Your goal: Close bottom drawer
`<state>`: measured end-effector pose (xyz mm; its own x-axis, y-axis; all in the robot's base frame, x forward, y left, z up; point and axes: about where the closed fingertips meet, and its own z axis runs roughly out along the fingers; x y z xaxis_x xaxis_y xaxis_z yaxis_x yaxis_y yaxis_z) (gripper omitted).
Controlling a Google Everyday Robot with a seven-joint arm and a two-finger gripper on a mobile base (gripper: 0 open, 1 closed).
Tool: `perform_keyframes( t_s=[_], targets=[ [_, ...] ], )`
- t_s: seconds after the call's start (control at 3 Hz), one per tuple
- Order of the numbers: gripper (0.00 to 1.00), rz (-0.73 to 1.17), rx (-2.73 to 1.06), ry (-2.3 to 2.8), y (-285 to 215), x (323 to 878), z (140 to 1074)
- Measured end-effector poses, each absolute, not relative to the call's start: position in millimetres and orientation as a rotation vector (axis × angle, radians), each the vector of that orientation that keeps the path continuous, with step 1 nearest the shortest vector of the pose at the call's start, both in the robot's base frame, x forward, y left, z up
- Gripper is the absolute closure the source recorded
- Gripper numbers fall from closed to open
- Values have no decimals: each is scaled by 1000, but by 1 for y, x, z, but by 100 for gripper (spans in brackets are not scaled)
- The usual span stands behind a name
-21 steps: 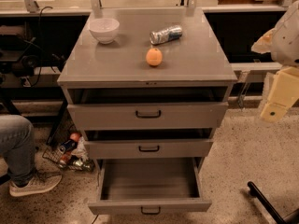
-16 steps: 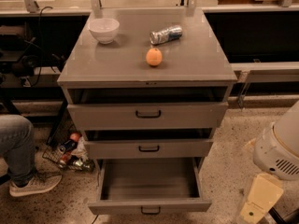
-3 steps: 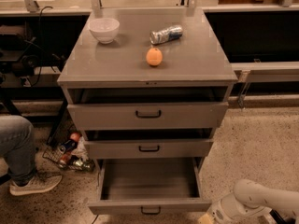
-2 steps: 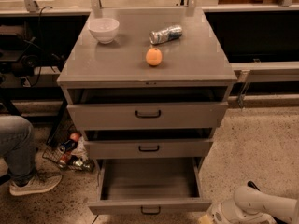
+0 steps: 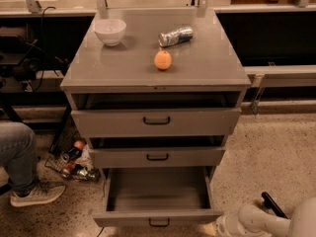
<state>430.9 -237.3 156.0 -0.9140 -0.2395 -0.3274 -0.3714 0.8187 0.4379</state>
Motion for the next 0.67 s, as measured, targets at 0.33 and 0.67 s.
perform_keyframes(
  t_s=[0.33,0.67],
  targets=[
    [100,702,-436,2672,-223,466,152],
    [100,688,-432,2643,-222,478,156]
  ],
)
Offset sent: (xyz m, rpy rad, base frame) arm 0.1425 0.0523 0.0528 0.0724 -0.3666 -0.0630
